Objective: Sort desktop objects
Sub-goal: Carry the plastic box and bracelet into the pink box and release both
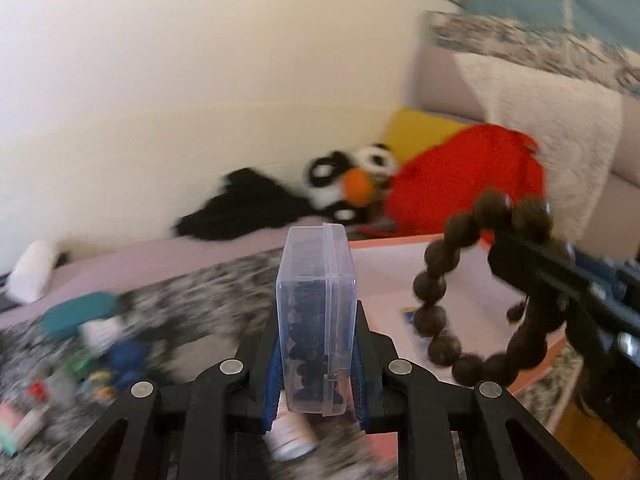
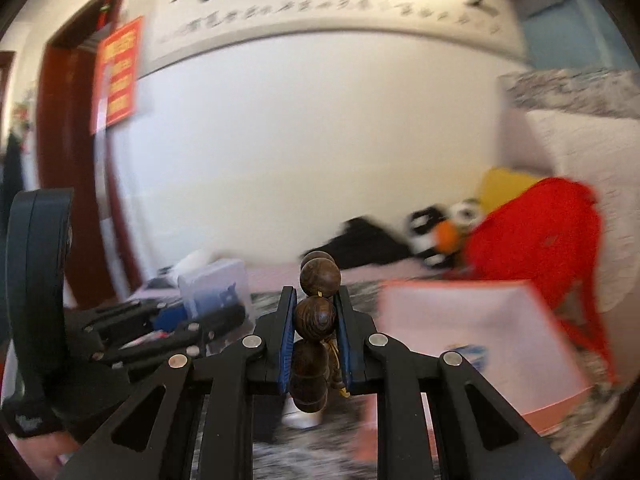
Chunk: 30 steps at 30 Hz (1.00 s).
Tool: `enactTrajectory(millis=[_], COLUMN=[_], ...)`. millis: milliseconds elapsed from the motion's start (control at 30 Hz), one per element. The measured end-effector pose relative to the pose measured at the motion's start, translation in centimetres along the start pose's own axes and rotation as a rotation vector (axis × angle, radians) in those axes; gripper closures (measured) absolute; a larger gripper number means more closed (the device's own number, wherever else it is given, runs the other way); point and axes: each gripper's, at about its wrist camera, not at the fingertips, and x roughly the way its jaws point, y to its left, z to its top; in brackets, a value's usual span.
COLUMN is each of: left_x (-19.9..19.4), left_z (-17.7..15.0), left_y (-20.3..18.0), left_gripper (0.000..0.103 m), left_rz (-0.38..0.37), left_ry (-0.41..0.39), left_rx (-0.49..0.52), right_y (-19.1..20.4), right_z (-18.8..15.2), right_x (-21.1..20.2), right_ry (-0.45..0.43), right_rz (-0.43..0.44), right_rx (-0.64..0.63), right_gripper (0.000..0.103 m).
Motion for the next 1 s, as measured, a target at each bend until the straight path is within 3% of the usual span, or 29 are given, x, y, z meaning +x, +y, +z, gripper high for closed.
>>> enactTrajectory(millis=[67, 133, 233, 267, 300, 333, 367, 600, 700, 800, 867, 1000], left_x=[2.4, 4.9, 8.7, 9.9, 11.2, 12.4, 13.7, 18.2, 18.8, 18.5, 18.5, 17.4], left_z=[0.9, 0.8, 0.7, 0.7, 0.6, 0.6, 0.6, -3.0, -5.4, -6.1, -6.7, -6.7], left_y=[-2.7, -4.2, -6.4, -7.2, -7.9, -8.7, -9.4, -11.0, -10.3, -8.6, -9.0, -10.1], left_gripper=[0.081, 0.081, 0.076, 0.067, 0.04, 0.024, 0.022, 0.022, 0.023, 0.023, 0.023, 0.026], left_rz=[-0.035, -0.011, 0.025, 0.037, 0.049, 0.061, 0.073, 0.135, 0.135, 0.081, 0.07, 0.121], left_ry=[0.017, 0.062, 0.128, 0.151, 0.173, 0.195, 0.217, 0.37, 0.431, 0.481, 0.499, 0.481], left_rx=[0.029, 0.068, 0.126, 0.146, 0.165, 0.185, 0.204, 0.296, 0.259, 0.132, 0.142, 0.182], right_y=[-2.8, -6.0, -10.9, -12.6, -14.3, -15.9, -17.0, -18.0, -18.3, -18.7, -19.0, -20.2], right_z=[0.8, 1.8, 2.0, 0.9, -0.1, -1.1, -2.0, -6.0, -7.7, -9.4, -10.5, -11.2], right_x=[-0.5, -0.3, 1.7, 2.9, 4.0, 5.2, 5.7, 8.0, 9.0, 9.9, 10.6, 10.7], right_ry=[-0.018, -0.025, 0.016, 0.053, 0.09, 0.127, 0.157, 0.34, 0.418, 0.496, 0.547, 0.59], right_rz=[-0.064, -0.094, -0.05, -0.05, -0.05, -0.053, -0.088, -0.16, -0.19, -0.22, -0.24, -0.243], right_rx=[0.026, 0.071, 0.163, 0.218, 0.273, 0.326, 0.361, 0.288, 0.255, 0.222, 0.201, 0.195], right_gripper=[0.083, 0.083, 0.081, 0.064, 0.017, 0.005, 0.0, 0.001, 0.001, 0.001, 0.002, 0.002])
